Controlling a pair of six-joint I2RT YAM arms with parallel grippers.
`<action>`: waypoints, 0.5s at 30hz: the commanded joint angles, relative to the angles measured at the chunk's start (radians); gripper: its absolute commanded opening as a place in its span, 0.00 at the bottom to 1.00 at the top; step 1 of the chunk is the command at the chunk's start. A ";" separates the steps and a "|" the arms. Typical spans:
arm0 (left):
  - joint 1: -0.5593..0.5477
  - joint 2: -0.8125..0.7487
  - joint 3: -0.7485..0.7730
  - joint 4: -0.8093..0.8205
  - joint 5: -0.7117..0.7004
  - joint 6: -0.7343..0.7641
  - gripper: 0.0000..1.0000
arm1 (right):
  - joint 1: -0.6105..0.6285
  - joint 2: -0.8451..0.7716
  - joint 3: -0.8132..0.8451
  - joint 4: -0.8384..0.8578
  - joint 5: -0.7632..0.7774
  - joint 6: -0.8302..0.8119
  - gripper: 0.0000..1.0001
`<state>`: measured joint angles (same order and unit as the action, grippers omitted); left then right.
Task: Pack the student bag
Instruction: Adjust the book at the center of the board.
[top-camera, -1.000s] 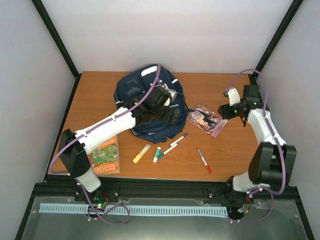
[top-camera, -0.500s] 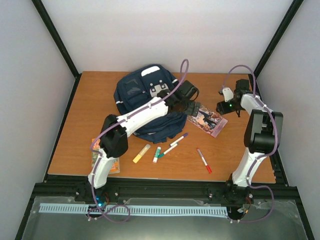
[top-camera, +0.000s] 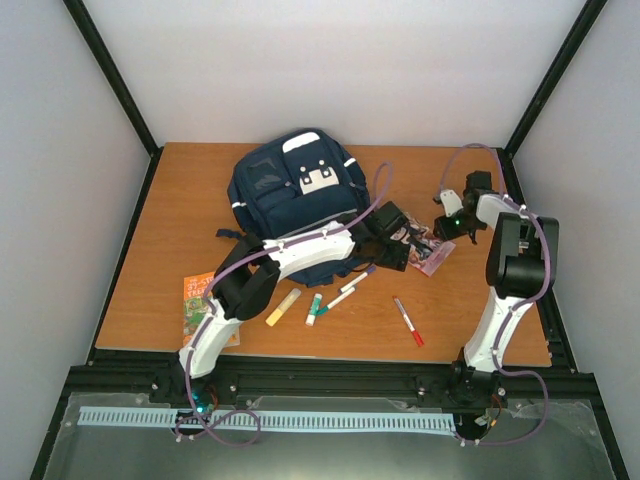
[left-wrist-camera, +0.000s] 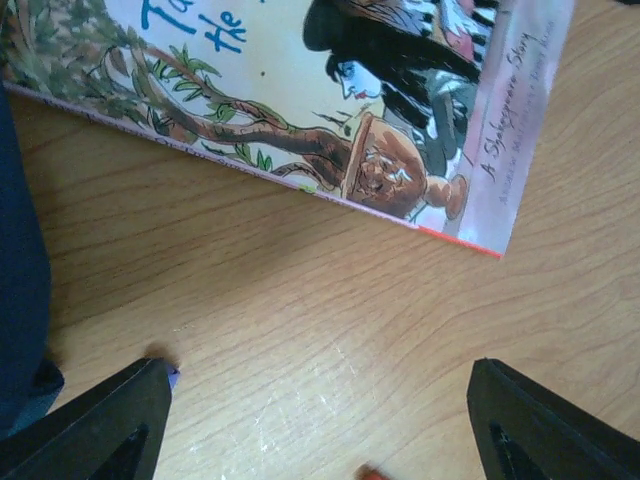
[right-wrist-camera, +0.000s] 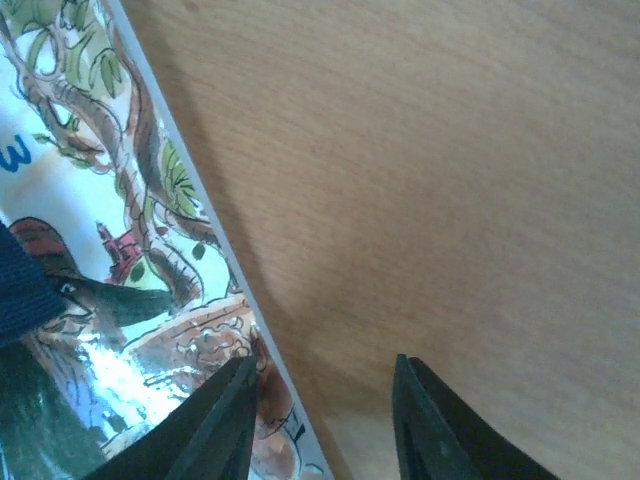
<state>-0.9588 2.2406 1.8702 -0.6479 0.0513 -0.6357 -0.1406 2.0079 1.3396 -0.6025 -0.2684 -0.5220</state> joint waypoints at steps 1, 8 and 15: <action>0.000 0.028 0.007 0.050 0.023 -0.086 0.83 | -0.016 -0.060 -0.129 -0.012 0.071 -0.026 0.35; 0.000 0.036 -0.038 0.069 -0.019 -0.158 0.82 | -0.029 -0.171 -0.331 -0.015 0.140 -0.033 0.31; 0.000 0.042 -0.089 0.148 -0.014 -0.233 0.81 | -0.031 -0.322 -0.441 -0.130 0.074 -0.042 0.32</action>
<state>-0.9577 2.2662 1.7832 -0.5671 0.0368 -0.8032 -0.1635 1.7191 0.9676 -0.5541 -0.2066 -0.5373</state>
